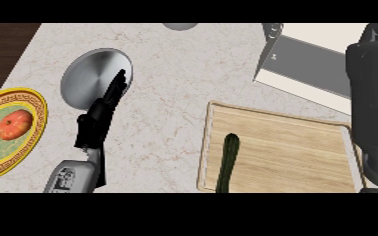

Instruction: Pick the bell pepper from the tray and place it in the tiered shelf

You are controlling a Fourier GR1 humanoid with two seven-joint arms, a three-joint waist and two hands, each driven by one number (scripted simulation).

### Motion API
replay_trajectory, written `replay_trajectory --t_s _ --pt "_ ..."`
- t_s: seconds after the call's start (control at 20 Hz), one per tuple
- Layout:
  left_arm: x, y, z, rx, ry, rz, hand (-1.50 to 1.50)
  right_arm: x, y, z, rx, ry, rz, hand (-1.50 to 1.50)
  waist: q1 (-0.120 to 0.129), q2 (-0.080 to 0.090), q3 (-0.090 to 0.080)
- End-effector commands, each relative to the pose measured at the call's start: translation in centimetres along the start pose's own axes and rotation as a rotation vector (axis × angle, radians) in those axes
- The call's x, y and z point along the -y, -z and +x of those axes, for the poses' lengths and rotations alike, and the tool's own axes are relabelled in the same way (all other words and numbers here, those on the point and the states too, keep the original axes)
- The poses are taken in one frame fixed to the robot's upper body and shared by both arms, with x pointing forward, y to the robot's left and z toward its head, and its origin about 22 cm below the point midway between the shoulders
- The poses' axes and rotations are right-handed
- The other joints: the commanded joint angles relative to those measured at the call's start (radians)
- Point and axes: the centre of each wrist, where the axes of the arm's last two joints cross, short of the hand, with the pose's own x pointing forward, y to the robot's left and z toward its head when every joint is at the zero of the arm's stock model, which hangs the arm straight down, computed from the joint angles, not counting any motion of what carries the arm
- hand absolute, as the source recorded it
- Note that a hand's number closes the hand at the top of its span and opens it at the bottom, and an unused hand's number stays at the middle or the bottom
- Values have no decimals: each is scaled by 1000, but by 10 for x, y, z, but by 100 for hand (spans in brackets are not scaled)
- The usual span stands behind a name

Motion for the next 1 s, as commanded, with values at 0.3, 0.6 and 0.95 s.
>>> replay_trajectory --t_s 0.3,0.6,0.95 --pt "-16 3 -2 -10 7 34 0 -4 21 -46 -151 -259 -100 -150 -9 -3 -1" --pt "-2 -5 4 1 -15 1 0 -1 11 -66 -189 -195 -113 -150 -4 -3 0" --pt "-10 7 -6 -10 -7 17 0 20 -3 -48 -235 -16 -81 -150 -12 -5 -1"
